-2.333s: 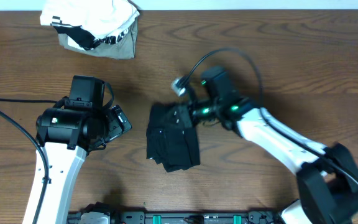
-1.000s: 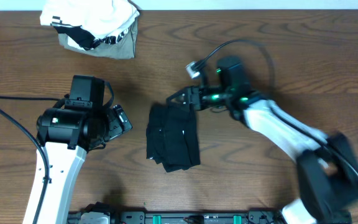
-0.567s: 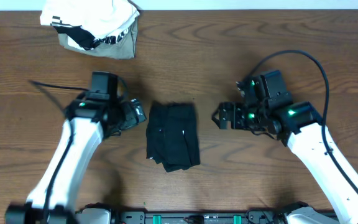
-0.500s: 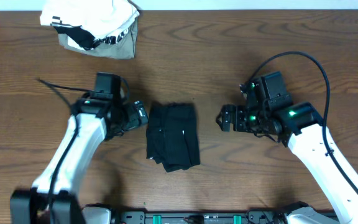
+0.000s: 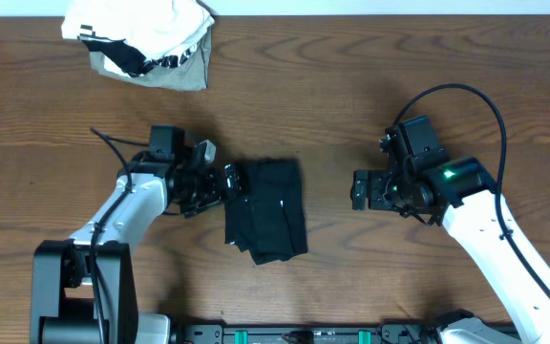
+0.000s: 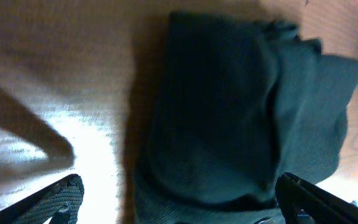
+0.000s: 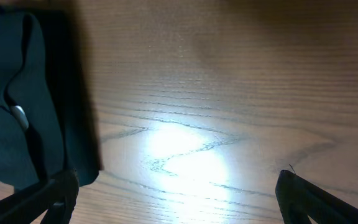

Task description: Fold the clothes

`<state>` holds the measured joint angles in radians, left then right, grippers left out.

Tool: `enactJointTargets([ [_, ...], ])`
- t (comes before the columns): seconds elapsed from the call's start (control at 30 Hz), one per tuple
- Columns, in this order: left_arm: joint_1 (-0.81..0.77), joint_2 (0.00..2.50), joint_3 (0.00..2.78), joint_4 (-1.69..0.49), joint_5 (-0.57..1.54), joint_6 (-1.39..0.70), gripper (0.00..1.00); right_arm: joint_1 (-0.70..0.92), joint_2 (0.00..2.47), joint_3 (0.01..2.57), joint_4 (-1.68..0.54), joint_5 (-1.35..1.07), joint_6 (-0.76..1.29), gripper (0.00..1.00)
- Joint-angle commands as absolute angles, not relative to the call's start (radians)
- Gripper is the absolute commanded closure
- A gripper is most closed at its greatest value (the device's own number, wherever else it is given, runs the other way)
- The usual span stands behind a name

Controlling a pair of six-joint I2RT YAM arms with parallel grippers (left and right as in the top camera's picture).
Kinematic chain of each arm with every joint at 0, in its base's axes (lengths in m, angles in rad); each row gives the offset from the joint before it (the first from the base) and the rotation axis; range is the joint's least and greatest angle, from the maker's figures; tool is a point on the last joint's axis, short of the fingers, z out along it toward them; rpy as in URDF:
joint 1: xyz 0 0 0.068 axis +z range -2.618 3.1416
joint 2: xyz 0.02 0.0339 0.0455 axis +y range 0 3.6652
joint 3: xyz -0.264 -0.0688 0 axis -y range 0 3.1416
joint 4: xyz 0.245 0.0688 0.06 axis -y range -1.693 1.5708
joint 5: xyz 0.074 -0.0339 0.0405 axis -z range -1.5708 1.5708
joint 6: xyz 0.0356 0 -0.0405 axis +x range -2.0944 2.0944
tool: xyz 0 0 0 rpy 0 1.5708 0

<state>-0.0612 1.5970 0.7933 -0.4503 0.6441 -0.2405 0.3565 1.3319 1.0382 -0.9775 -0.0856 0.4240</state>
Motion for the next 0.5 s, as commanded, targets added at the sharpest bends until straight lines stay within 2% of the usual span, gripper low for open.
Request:
enactJointTargets([
  [0.0,-0.05,1.602,0.742,-0.419,0.719,-0.202,0.0,0.351,1.319,1.034,-0.981,-0.057,0.41,0.01],
  [0.47,-0.052,1.608,0.708,-0.393,0.914,-0.183,0.0,0.351,1.319,1.034,-0.977,-0.057,0.433,0.01],
])
